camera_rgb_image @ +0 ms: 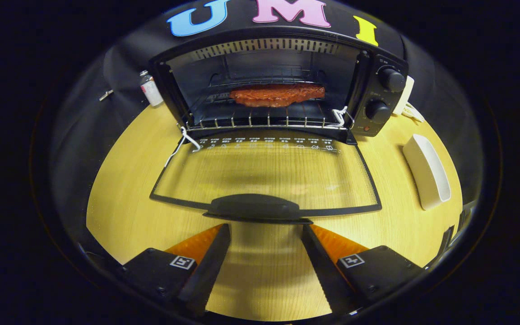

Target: Open the toaster oven, put the food inside, and close the toaster oven door.

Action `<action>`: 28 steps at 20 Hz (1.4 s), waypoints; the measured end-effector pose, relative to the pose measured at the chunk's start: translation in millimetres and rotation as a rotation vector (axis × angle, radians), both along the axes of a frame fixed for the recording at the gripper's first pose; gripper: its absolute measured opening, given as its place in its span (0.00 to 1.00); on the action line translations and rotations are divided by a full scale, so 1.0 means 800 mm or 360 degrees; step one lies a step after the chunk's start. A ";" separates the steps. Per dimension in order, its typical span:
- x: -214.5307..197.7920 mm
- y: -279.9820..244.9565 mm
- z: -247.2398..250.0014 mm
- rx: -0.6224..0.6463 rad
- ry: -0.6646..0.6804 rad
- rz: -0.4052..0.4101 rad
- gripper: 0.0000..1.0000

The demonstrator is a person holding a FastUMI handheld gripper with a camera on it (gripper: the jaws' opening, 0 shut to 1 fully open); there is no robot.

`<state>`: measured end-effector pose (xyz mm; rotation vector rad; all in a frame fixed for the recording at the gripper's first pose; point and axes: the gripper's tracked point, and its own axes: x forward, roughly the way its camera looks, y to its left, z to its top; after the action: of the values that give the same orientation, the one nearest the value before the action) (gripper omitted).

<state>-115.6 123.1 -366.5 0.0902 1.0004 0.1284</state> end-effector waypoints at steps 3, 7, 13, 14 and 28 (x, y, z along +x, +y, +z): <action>-0.001 -0.001 0.023 0.0039 -0.0043 -0.0023 0.98; 0.002 -0.003 0.079 0.0154 -0.0165 -0.0101 0.98; 0.048 -0.022 0.150 0.0107 -0.0443 -0.0073 0.99; 0.056 -0.022 0.156 0.0112 -0.0459 -0.0074 0.99; 0.121 -0.015 0.222 0.0111 -0.0669 -0.0066 0.99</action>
<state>-18.8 111.3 -188.8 0.1412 0.5741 0.1374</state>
